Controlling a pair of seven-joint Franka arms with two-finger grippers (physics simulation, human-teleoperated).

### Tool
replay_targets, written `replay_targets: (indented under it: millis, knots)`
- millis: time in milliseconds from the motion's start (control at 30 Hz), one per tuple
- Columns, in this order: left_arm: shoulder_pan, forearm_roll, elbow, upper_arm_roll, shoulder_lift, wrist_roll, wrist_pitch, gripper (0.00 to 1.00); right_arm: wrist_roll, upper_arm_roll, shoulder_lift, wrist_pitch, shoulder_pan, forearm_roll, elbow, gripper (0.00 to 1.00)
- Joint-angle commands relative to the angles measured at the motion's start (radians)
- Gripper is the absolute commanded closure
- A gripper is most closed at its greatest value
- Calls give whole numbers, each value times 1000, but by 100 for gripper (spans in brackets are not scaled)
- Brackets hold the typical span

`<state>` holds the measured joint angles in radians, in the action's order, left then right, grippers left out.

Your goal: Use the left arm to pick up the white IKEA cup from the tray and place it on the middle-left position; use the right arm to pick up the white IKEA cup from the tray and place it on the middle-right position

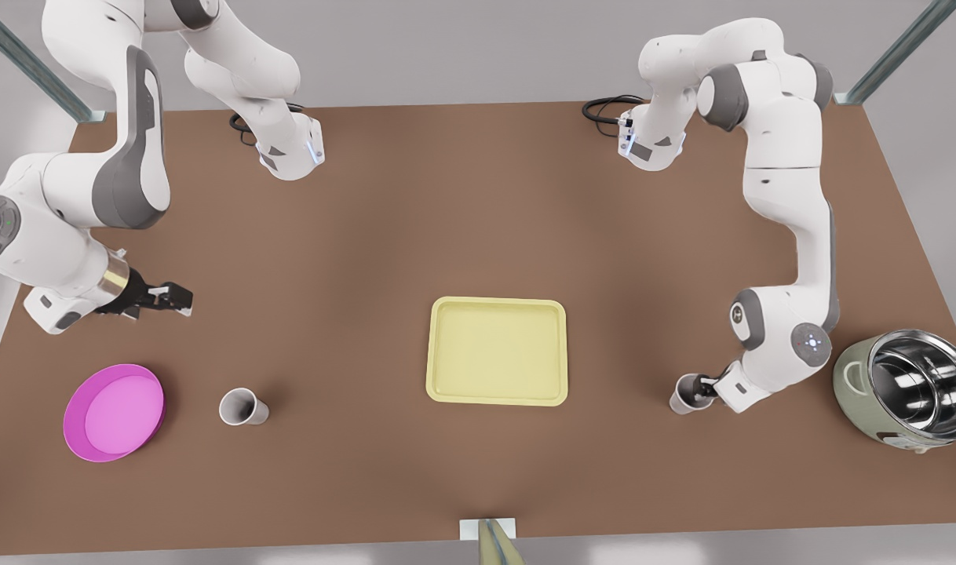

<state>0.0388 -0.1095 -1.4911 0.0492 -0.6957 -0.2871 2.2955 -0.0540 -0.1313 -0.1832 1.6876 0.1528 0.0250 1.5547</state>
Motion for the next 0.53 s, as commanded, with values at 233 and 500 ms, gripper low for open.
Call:
replay_targets:
  millis: [233,500]
  knots:
    - [72,119,60,-40,453,347,-737,0,89,-1,4,-51,-1,4,-19,0]
    - [66,111,-3,-40,490,347,-627,0,79,9,4,-71,1,3,-44,0]
